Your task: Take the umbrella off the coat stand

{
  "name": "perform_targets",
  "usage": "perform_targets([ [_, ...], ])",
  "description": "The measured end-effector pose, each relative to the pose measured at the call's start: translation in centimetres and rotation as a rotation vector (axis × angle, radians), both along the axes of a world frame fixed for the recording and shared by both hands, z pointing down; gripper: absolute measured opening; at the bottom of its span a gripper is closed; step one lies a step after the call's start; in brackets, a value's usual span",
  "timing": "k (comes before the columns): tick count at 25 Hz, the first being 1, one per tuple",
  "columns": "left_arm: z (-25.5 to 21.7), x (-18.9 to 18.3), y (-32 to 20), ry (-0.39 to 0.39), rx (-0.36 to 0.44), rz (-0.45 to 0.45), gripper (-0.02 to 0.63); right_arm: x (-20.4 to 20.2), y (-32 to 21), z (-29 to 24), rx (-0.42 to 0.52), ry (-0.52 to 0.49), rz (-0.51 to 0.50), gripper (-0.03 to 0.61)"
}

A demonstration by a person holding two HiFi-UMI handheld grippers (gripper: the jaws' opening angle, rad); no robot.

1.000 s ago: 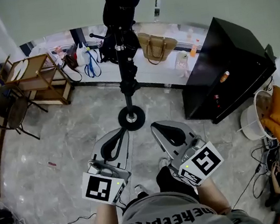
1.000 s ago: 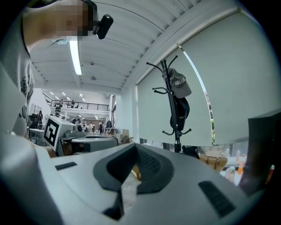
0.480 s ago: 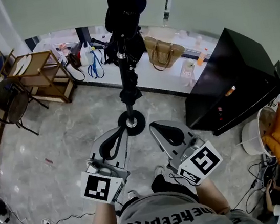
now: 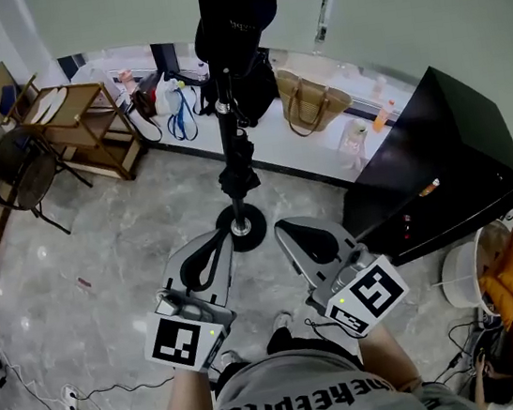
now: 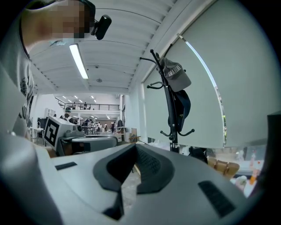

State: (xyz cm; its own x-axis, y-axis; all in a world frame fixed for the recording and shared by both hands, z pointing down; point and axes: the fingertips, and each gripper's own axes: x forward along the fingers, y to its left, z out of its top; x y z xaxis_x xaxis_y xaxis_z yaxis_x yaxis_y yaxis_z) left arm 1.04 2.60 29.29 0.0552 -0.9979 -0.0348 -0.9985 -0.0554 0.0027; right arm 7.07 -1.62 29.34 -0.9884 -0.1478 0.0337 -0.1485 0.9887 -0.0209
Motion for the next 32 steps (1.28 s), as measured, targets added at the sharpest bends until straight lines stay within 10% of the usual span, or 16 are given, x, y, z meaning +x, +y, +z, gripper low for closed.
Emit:
perform_targets([
  [32, 0.4, 3.2, -2.4, -0.033, -0.018, -0.172, 0.016, 2.1, -4.0, 1.1, -0.054, -0.029, -0.150, 0.011],
])
